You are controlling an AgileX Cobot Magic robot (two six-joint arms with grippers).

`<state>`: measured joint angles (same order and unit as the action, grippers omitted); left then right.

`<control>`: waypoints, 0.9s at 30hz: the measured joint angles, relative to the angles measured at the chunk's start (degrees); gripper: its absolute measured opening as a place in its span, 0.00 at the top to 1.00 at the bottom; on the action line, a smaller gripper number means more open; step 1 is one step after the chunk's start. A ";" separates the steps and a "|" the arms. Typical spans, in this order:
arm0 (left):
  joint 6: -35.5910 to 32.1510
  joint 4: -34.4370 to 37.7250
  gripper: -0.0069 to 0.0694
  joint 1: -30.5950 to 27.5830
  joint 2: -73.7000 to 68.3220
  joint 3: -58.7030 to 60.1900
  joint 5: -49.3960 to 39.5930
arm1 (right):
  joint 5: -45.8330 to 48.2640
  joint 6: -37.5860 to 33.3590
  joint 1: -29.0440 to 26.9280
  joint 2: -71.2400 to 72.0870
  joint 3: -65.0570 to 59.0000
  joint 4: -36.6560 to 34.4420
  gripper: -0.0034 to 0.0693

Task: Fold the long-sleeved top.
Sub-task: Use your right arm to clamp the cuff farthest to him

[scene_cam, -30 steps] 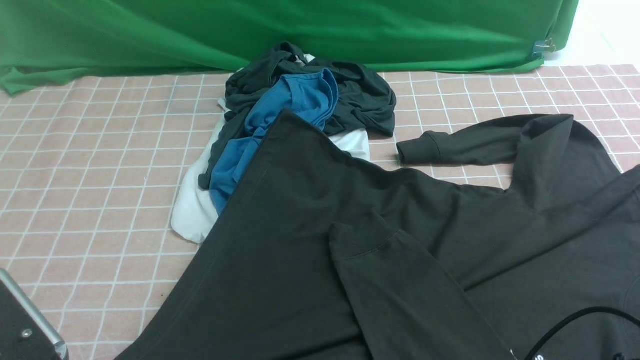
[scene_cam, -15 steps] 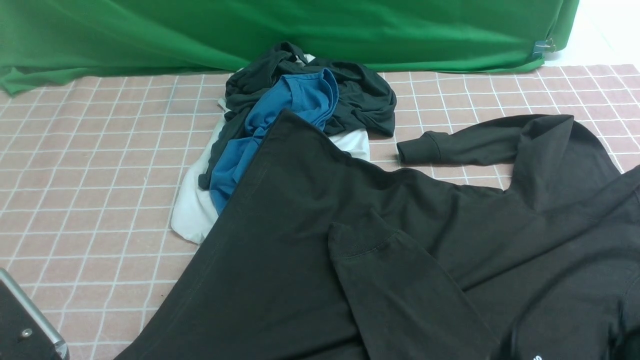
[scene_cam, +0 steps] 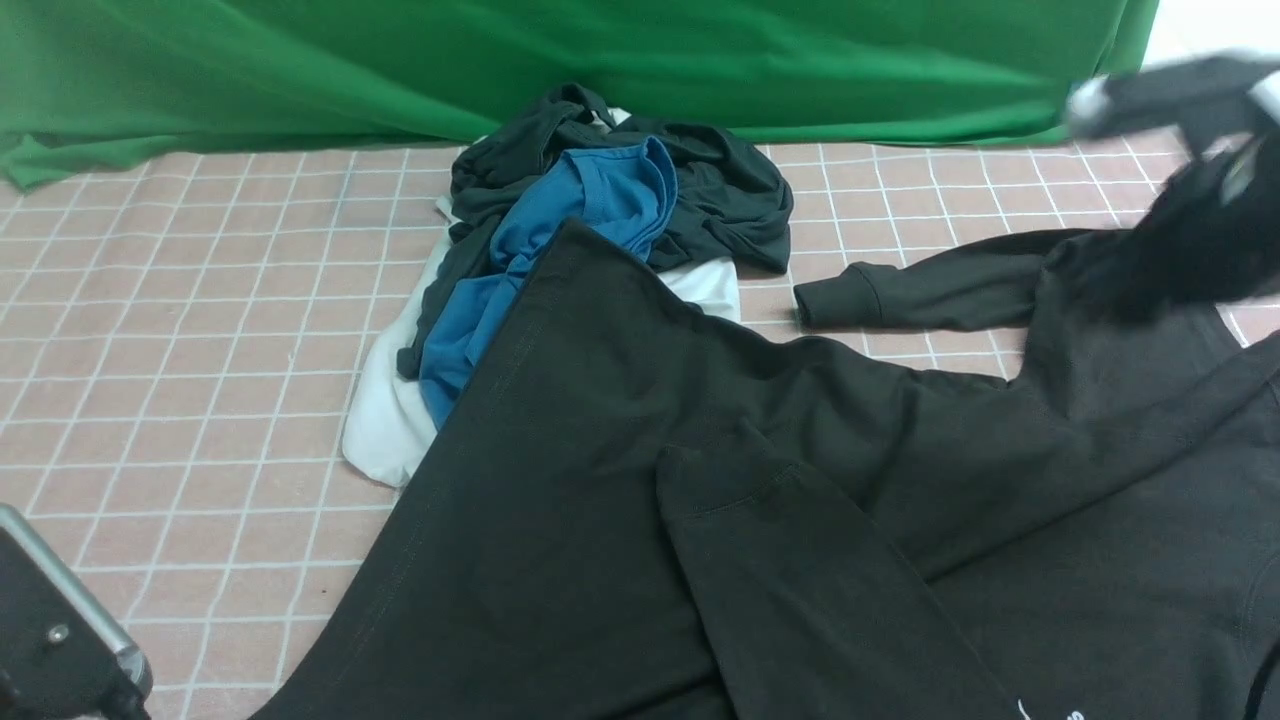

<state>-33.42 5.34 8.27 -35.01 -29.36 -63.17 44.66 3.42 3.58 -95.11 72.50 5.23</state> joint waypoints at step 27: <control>-0.59 -3.81 0.87 0.00 0.00 0.00 6.18 | 2.20 -60.62 4.24 -35.01 36.35 -22.69 0.13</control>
<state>-34.01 1.54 8.27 -35.01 -29.36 -56.99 46.86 -57.20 7.82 -130.12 108.85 -17.46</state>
